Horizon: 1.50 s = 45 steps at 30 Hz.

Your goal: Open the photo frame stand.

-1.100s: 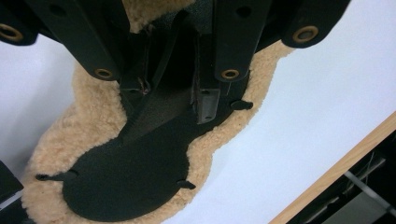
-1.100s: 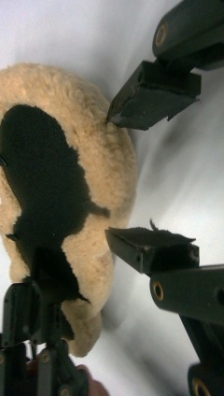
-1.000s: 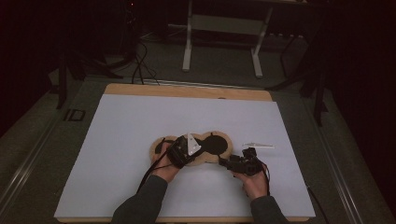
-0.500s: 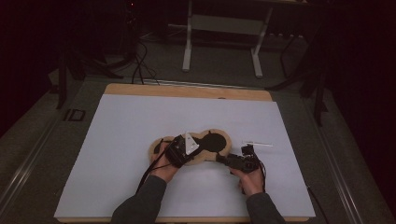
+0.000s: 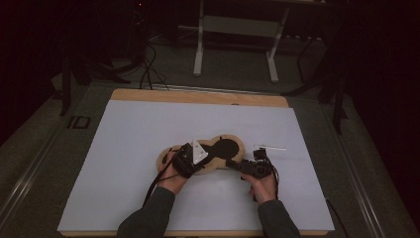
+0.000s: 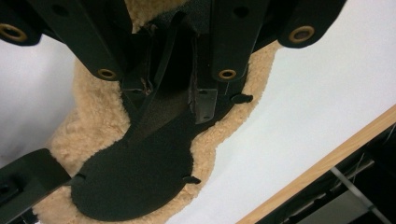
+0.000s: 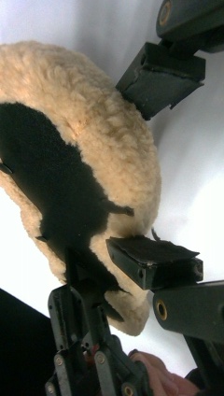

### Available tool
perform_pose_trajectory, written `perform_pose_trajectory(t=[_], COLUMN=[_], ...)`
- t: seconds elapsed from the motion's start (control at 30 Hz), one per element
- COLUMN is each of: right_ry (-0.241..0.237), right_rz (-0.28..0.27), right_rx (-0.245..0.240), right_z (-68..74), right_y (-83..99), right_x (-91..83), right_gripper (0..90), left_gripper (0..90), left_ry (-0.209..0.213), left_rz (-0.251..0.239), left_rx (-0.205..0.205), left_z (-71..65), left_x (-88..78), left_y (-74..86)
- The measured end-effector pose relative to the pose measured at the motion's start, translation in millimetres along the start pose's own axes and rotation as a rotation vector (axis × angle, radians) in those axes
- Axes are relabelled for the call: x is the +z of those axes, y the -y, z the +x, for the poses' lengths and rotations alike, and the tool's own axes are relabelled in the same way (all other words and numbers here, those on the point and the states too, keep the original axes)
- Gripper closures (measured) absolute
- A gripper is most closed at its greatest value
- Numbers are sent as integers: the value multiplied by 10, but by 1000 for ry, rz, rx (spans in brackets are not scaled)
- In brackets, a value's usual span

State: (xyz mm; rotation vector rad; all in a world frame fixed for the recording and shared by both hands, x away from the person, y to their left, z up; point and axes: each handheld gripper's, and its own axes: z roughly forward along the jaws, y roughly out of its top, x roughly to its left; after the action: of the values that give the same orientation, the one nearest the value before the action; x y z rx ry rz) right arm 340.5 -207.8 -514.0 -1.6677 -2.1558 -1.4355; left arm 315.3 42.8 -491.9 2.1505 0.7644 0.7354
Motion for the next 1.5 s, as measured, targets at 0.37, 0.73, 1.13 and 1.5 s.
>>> perform_pose_trajectory(t=[0.37, 0.73, 1.13, 1.5], right_ry=[-24, -21, -15, -17], right_rz=[-1, -15, -71, -84], right_rx=[40, 71, 79, 84], right_z=[30, 102, 260, 340], right_y=[-72, -168, -291, -367], right_x=[62, 94, 68, 39], right_gripper=[305, 345, 454, 492], left_gripper=[766, 767, 772, 761], left_ry=[-15, -31, -39, -24], left_rz=[-24, -89, -147, -157], left_rx=[-17, -64, -116, -143], left_z=[-7, -19, 54, 108], left_x=[-44, -124, -239, -293], left_y=[23, 100, 148, 146])
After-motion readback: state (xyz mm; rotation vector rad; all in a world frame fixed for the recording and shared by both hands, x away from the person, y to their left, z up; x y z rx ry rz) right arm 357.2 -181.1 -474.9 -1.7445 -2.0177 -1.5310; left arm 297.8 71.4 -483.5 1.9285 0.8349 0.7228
